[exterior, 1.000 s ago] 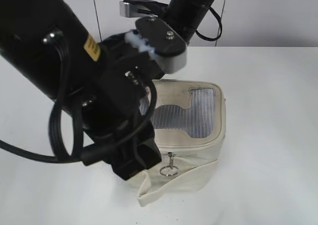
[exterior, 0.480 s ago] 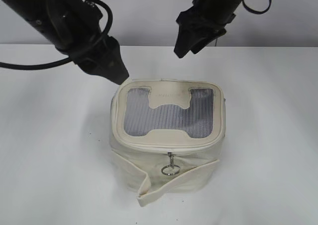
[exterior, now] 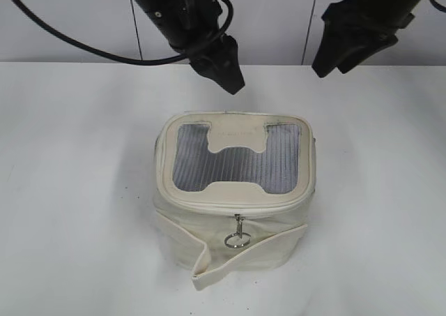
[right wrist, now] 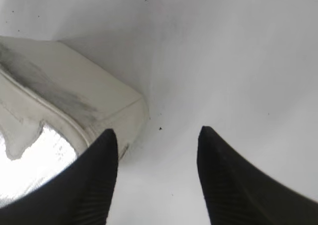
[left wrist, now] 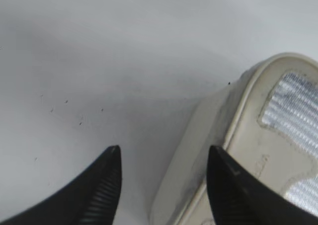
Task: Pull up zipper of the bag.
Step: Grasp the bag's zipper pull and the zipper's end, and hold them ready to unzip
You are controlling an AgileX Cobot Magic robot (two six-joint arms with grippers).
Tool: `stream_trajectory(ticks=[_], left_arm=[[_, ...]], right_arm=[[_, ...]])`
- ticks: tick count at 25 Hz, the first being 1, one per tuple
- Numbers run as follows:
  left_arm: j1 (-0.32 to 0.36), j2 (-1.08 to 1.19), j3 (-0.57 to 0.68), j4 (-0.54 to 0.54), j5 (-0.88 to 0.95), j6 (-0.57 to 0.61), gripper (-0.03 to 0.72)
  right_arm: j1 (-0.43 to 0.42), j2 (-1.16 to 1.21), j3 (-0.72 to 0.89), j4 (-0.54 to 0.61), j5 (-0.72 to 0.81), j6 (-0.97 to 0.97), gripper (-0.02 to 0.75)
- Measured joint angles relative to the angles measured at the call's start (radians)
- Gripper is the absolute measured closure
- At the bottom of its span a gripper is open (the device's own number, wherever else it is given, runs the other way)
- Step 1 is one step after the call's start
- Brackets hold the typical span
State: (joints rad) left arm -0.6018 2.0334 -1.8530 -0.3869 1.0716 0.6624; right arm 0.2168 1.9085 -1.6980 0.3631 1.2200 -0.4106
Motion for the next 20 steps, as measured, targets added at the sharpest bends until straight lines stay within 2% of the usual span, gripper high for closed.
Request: stream_trajectory(ticks=[4,8,12,20], left_arm=[[0.000,0.110,-0.151,-0.131,0.095,0.067,0.259],[0.000,0.170,-0.224,-0.242,0.132,0.115,0.212],[0.000,0.204,-0.230,-0.255,0.139,0.118,0.181],[-0.021,0.243,-0.234,-0.264,0.140,0.118,0.176]], right_arm=[[-0.038,-0.076,0.092,-0.022,0.000,0.028,0.330],[-0.049,-0.126,0.161,-0.070,0.000,0.093,0.330],[-0.049,-0.145,0.201,-0.072,0.000,0.118,0.330],[-0.049,-0.145,0.210,-0.074,0.000,0.123,0.330]])
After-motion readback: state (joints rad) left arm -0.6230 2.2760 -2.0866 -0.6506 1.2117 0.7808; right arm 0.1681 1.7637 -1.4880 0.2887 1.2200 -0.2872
